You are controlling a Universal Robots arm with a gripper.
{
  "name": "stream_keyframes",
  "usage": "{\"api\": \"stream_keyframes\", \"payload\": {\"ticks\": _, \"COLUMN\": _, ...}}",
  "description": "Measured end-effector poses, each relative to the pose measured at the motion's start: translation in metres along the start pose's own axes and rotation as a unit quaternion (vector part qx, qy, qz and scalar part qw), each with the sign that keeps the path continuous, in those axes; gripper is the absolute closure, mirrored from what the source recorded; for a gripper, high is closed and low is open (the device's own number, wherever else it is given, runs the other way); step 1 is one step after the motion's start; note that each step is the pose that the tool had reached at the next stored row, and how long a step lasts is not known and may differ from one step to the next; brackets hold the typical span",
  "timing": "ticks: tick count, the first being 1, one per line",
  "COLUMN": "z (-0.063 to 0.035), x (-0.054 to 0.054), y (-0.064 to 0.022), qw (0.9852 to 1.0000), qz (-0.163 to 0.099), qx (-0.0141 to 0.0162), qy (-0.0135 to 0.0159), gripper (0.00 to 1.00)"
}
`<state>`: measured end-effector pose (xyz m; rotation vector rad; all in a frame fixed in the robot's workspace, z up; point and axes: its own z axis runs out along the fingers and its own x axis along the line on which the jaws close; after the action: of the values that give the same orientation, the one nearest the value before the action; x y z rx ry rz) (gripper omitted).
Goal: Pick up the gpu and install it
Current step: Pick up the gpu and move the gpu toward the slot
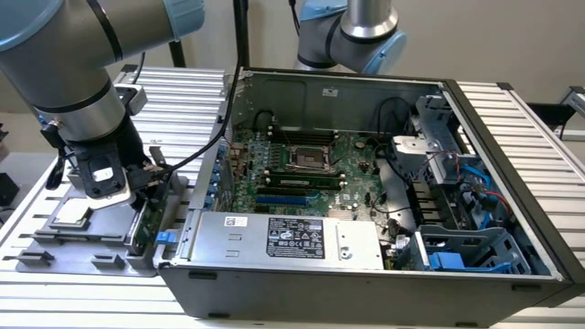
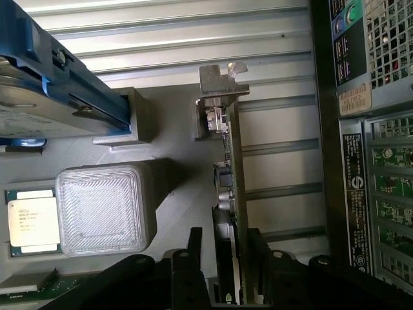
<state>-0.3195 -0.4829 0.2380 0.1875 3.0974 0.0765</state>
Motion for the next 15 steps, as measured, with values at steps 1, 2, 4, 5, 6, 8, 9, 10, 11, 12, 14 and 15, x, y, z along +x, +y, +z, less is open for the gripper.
{"api": "stream_keyframes", "payload": {"ticks": 1, "z": 0.0, "x": 0.0, "y": 0.0001, "qw": 1.0, "qz": 0.0, "qx": 0.0, "qy": 0.0, "gripper": 0.61}}
{"api": "stream_keyframes", "payload": {"ticks": 2, "z": 0.0, "x": 0.0, "y": 0.0003, "qw": 1.0, "qz": 0.0, "qx": 0.0, "qy": 0.0, "gripper": 0.61}}
{"api": "stream_keyframes", "payload": {"ticks": 4, "z": 0.0001, "x": 0.0001, "y": 0.0008, "qw": 1.0, "qz": 0.0, "qx": 0.0, "qy": 0.0, "gripper": 0.61}}
{"api": "stream_keyframes", "payload": {"ticks": 5, "z": 0.0001, "x": 0.0001, "y": 0.0009, "qw": 1.0, "qz": 0.0, "qx": 0.0, "qy": 0.0, "gripper": 0.61}}
{"api": "stream_keyframes", "payload": {"ticks": 6, "z": 0.0001, "x": -0.0001, "y": 0.0009, "qw": 1.0, "qz": 0.0, "qx": 0.0, "qy": 0.0, "gripper": 0.61}}
{"api": "stream_keyframes", "payload": {"ticks": 8, "z": 0.0, "x": -0.0003, "y": 0.001, "qw": 1.0, "qz": 0.0, "qx": 0.0, "qy": 0.0, "gripper": 0.61}}
{"api": "stream_keyframes", "payload": {"ticks": 9, "z": 0.0, "x": -0.0003, "y": 0.001, "qw": 1.0, "qz": 0.0, "qx": 0.0, "qy": 0.0, "gripper": 0.61}}
{"api": "stream_keyframes", "payload": {"ticks": 10, "z": 0.0001, "x": -0.0004, "y": 0.001, "qw": 1.0, "qz": 0.0, "qx": 0.0, "qy": 0.0, "gripper": 0.61}}
{"api": "stream_keyframes", "payload": {"ticks": 11, "z": 0.0001, "x": -0.0004, "y": 0.001, "qw": 1.0, "qz": 0.0, "qx": 0.0, "qy": 0.0, "gripper": 0.61}}
{"api": "stream_keyframes", "payload": {"ticks": 12, "z": 0.0, "x": -0.0004, "y": 0.001, "qw": 1.0, "qz": 0.0, "qx": 0.0, "qy": 0.0, "gripper": 0.63}}
{"api": "stream_keyframes", "payload": {"ticks": 14, "z": 0.0001, "x": -0.0005, "y": 0.0011, "qw": 1.0, "qz": 0.0, "qx": 0.0, "qy": 0.0, "gripper": 0.63}}
{"api": "stream_keyframes", "payload": {"ticks": 15, "z": 0.0, "x": -0.0005, "y": 0.0011, "qw": 1.0, "qz": 0.0, "qx": 0.0, "qy": 0.0, "gripper": 0.7}}
